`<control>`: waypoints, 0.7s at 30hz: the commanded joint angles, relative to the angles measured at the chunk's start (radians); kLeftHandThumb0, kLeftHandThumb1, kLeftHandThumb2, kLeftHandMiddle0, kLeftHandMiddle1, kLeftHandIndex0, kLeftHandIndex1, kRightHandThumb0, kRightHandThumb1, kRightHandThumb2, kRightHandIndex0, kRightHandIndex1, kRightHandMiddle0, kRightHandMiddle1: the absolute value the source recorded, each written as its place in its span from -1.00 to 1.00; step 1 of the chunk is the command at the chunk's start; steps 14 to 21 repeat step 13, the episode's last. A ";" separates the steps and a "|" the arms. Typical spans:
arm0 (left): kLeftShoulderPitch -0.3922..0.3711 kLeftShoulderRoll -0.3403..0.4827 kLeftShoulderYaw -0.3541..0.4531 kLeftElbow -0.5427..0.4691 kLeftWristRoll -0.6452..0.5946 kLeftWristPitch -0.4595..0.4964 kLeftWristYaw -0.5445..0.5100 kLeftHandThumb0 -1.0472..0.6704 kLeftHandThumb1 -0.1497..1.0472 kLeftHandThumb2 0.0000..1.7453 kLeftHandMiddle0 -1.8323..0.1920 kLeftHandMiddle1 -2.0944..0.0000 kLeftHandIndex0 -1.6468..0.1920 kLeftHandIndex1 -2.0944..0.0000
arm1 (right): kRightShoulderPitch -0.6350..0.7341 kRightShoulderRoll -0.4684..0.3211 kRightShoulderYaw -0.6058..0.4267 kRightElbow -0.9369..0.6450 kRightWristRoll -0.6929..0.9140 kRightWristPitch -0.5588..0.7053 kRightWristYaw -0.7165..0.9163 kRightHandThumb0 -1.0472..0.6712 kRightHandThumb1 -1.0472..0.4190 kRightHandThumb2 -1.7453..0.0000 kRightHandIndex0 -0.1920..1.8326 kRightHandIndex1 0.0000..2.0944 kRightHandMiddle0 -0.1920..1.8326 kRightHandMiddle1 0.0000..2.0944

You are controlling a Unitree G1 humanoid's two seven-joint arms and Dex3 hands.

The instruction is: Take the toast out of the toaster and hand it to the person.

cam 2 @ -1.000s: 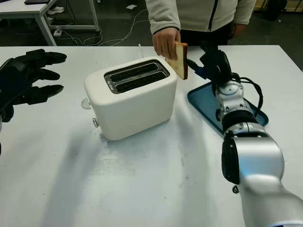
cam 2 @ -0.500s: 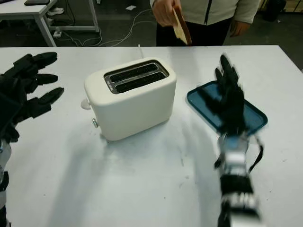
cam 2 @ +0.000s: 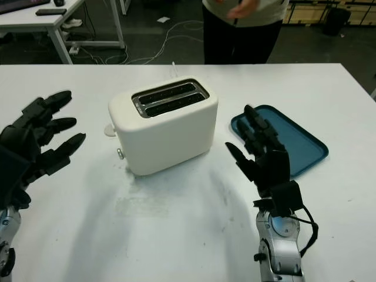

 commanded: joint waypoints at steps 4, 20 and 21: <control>0.026 -0.041 -0.075 0.018 0.078 -0.025 0.076 -0.07 0.79 -0.58 0.76 0.27 0.56 0.80 | 0.024 0.010 0.009 -0.028 -0.017 0.070 -0.014 -0.46 -0.83 0.94 -0.38 -0.91 -0.36 -0.96; 0.046 -0.095 -0.129 0.066 0.117 -0.085 0.115 -0.03 0.79 -0.56 0.75 0.26 0.55 0.83 | 0.032 0.017 0.012 -0.040 -0.028 0.093 -0.020 -0.47 -0.83 0.95 -0.36 -0.92 -0.36 -0.98; 0.046 -0.095 -0.129 0.066 0.117 -0.085 0.115 -0.03 0.79 -0.56 0.75 0.26 0.55 0.83 | 0.032 0.017 0.012 -0.040 -0.028 0.093 -0.020 -0.47 -0.83 0.95 -0.36 -0.92 -0.36 -0.98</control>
